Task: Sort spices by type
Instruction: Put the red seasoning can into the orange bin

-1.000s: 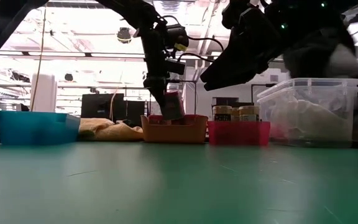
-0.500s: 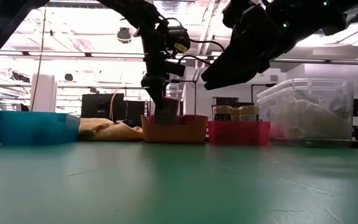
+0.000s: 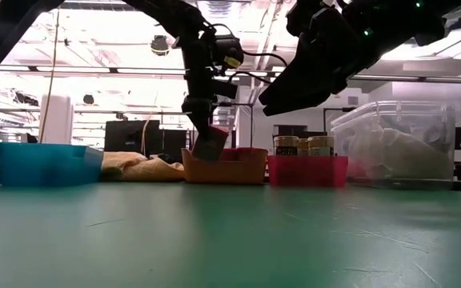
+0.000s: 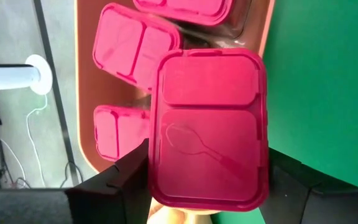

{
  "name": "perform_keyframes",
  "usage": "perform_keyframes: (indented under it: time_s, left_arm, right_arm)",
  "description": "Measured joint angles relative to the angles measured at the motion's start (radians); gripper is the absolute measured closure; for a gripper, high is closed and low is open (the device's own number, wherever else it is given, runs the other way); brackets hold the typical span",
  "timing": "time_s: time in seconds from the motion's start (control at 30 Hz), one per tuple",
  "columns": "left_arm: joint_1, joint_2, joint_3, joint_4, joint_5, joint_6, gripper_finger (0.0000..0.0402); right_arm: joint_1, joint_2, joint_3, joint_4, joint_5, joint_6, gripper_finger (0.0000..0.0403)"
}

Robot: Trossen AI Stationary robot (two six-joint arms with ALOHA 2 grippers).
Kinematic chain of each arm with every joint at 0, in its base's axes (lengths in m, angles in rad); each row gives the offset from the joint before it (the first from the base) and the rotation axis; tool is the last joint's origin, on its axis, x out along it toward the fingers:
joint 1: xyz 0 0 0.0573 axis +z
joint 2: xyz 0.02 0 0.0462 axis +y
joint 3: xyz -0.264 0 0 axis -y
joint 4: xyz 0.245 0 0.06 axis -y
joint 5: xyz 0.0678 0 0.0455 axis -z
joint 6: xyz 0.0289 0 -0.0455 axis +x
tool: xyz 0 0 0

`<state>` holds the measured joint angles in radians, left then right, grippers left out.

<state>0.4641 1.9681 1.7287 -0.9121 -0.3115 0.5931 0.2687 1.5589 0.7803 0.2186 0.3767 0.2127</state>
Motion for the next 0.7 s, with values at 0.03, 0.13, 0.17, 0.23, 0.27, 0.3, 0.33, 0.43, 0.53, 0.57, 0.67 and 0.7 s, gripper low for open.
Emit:
perform_keyframes:
  time_s: [0.03,0.13,0.17,0.23,0.27,0.3,0.33,0.43,0.53,0.57,0.67,0.7]
  left_arm:
    - [0.003,0.0,0.0,-0.002,0.0,0.0,0.0177]
    - [0.013,0.0,0.0,-0.004,0.002,0.001,0.0177]
    - [0.016,0.0,0.0,-0.004,0.003,0.005,0.0177]
    - [0.021,-0.001,0.0,-0.004,0.003,0.021,0.0177]
    - [0.021,-0.001,0.0,-0.004,0.003,0.03,0.0177]
    - [0.021,-0.002,0.0,-0.003,0.003,0.038,0.0177]
    - [0.021,-0.002,0.0,-0.003,0.003,0.04,0.0177]
    - [0.023,-0.002,0.0,-0.002,0.003,0.042,0.0177]
    - [0.03,-0.004,-0.016,0.015,0.003,0.04,0.0177]
    - [0.034,-0.004,-0.023,0.012,0.003,0.039,0.0177]
    - [0.04,-0.004,-0.057,0.016,0.003,0.026,0.0173]
    - [0.04,-0.004,-0.068,0.02,0.002,0.026,0.017]
  right_arm:
    - [0.0,0.0,0.0,0.0,0.0,0.0,0.0067]
    - [0.0,0.0,0.0,0.0,0.0,0.0,0.0067]
    - [0.0,0.0,0.0,0.0,0.0,0.0,0.0067]
    - [0.0,0.0,0.0,0.0,0.0,0.0,0.0067]
    - [0.0,0.0,0.0,0.0,0.0,0.0,0.0067]
    - [0.0,0.0,0.0,0.0,0.0,0.0,0.0067]
    - [0.0,0.0,0.0,0.0,0.0,0.0,0.0067]
    - [0.0,0.0,0.0,0.0,0.0,0.0,0.0067]
    - [0.0,0.0,0.0,0.0,0.0,0.0,0.0067]
    - [0.0,0.0,0.0,0.0,0.0,0.0,0.0067]
    - [0.0,0.0,0.0,-0.001,0.0,0.0,0.0067]
    - [0.0,0.0,0.0,-0.002,0.0,0.0,0.0067]
